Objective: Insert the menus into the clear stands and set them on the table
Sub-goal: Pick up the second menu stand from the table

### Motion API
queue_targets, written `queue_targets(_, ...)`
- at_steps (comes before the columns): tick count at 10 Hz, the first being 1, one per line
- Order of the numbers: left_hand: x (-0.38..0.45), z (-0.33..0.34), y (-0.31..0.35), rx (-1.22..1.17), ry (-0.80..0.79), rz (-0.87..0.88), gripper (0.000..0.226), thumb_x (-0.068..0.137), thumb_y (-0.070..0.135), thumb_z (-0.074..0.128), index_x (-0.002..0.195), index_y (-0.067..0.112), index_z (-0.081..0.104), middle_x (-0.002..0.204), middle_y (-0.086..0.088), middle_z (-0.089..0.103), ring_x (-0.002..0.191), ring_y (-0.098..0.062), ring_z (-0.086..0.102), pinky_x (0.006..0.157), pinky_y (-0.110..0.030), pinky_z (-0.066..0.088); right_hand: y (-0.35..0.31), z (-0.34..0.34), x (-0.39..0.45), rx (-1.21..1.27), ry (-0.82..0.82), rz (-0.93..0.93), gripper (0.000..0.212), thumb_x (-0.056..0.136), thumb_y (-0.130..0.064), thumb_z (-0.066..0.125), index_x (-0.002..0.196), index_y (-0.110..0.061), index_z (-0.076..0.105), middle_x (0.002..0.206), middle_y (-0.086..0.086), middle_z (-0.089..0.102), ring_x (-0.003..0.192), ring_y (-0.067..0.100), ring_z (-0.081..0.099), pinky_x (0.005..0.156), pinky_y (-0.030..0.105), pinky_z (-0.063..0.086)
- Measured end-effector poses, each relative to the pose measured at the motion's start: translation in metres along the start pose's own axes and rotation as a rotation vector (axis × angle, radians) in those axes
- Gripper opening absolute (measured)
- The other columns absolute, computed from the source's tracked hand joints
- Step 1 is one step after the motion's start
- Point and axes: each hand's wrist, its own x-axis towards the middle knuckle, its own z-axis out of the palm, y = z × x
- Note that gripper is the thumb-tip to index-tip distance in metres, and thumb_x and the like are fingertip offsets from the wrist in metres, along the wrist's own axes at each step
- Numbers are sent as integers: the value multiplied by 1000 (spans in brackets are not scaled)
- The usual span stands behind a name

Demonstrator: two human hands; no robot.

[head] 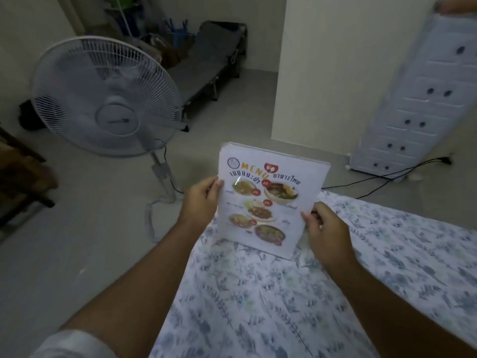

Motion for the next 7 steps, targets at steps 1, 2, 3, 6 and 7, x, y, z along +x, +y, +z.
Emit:
queue_targets(1, 51, -1, -4, -10, -15, 7, 35, 102, 40, 52, 105, 14, 76, 103, -9, 79, 98, -34, 74, 86, -58, 60, -5, 23, 39, -8, 22, 16, 35, 103, -16, 58, 73, -33, 49, 75, -14, 62, 69, -16, 58, 54, 5, 42)
queue_targets(2, 105, 6, -10, -4, -28, 2, 34, 103, 37, 51, 104, 12, 75, 98, -7, 80, 94, -32, 75, 84, -55, 61, -4, 46, 86, -35, 71, 62, 26, 104, -20, 56, 78, -24, 53, 78, -8, 65, 68, -5, 61, 52, 11, 44)
queue_targets(3, 123, 12, -16, -1, -25, 9, 34, 104, 35, 52, 104, 10, 75, 96, -7, 79, 92, -32, 75, 83, -54, 61, 2, 56, 104, -34, 85, 81, 20, 104, -22, 55, 86, -14, 58, 84, -3, 69, 74, 6, 66, 58, 25, 53)
queue_targets(6, 125, 24, -24, 150, 59, 66, 38, 107, 37, 45, 98, 10, 71, 83, -9, 74, 78, -32, 67, 69, -43, 53, 15, 67, 117, -58, 84, 59, 21, 102, -26, 59, 85, -15, 60, 72, -12, 66, 67, -15, 62, 50, 6, 45)
queue_targets(7, 114, 21, -16, 201, 52, 28, 39, 107, 40, 41, 104, 13, 69, 93, -6, 76, 85, -29, 68, 74, -41, 54, 10, 55, 116, -70, 37, 56, 15, 102, -29, 59, 94, -18, 66, 70, -17, 65, 68, -15, 62, 50, 6, 43)
